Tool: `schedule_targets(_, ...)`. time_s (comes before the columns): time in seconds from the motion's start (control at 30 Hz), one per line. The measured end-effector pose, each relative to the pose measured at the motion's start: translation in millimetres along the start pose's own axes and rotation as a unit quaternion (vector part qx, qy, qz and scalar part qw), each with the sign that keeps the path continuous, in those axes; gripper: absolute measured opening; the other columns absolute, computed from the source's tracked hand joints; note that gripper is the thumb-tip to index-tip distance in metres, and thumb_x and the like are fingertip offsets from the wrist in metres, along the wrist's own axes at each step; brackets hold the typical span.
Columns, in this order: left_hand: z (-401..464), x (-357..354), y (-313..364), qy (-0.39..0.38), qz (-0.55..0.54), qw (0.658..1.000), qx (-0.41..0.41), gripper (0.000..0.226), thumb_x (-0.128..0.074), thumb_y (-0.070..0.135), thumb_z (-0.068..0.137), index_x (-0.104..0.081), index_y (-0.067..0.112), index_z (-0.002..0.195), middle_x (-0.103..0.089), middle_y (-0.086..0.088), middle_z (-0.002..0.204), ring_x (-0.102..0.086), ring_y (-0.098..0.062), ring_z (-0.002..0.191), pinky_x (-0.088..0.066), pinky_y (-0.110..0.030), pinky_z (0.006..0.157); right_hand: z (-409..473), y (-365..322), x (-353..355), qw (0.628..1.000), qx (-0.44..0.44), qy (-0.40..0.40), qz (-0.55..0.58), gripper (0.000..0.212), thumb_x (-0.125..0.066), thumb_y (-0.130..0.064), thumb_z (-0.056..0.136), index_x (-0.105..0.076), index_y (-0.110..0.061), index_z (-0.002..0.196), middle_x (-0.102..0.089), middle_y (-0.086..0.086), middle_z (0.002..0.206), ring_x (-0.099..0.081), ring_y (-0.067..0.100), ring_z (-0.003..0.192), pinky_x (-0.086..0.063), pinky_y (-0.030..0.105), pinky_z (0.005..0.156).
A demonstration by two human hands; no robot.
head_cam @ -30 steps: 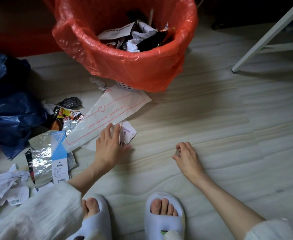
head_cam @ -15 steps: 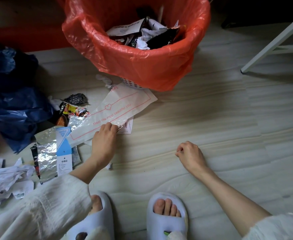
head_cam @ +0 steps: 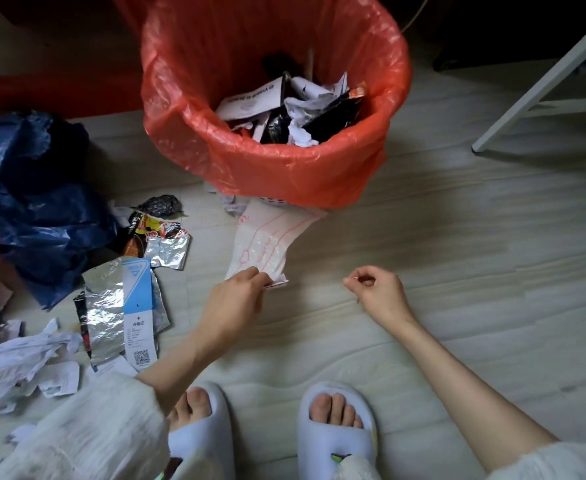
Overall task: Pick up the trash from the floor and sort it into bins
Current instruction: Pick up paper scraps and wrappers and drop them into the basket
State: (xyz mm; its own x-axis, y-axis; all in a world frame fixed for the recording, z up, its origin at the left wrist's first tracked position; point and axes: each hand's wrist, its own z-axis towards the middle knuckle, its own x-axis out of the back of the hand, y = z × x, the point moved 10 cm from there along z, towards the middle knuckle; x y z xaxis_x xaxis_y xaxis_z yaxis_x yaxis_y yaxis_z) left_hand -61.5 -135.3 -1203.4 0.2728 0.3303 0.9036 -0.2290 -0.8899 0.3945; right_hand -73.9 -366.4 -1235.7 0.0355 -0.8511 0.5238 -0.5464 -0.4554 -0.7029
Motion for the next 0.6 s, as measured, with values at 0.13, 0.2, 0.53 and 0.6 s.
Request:
schedule_targets(0.13,9,41,11,0.032,0.009,0.999,-0.027,0.010,-0.065,0.007,0.079,-0.066,0.013,0.087,-0.062,-0.007,0.079,-0.061,-0.032,0.066,-0.042,-0.032,0.046,-6,-47,22,0.996,0.043,0.027,0.067,0.025,-0.070,-0.006,0.079,-0.058,-0.022,0.064,-0.055,-0.007,0.060,-0.050,-0.007,0.046,-0.036,0.008,0.049)
schedule_targets(0.2,16,65,11,0.039,0.022,0.999,-0.017,0.015,-0.059,0.006,0.083,-0.066,0.011,0.095,-0.063,-0.009,0.086,-0.062,-0.034,0.072,-0.046,-0.036,0.052,-12,-81,37,0.991,0.075,0.042,0.102,0.028,-0.070,-0.006,0.080,-0.057,-0.024,0.062,-0.055,-0.007,0.060,-0.050,-0.005,0.046,-0.036,0.008,0.050)
schedule_targets(0.53,23,110,6,-0.013,0.117,0.993,0.020,0.034,-0.048,0.005,0.088,-0.065,0.017,0.115,-0.063,-0.004,0.107,-0.063,-0.026,0.090,-0.049,-0.036,0.073,-21,-255,66,0.959,0.190,0.074,0.196,0.014,-0.073,-0.006,0.077,-0.063,-0.015,0.081,-0.064,0.006,0.082,-0.063,0.016,0.064,-0.054,0.030,0.070)
schedule_targets(0.6,22,109,4,-0.017,0.104,0.994,0.025,0.037,-0.047,0.004,0.087,-0.064,0.019,0.116,-0.063,-0.004,0.108,-0.063,-0.026,0.091,-0.048,-0.036,0.073,-12,-262,58,0.975,0.174,0.068,0.123,0.034,-0.074,-0.010,0.077,-0.064,-0.008,0.110,-0.065,0.011,0.105,-0.065,0.024,0.088,-0.052,0.037,0.088)
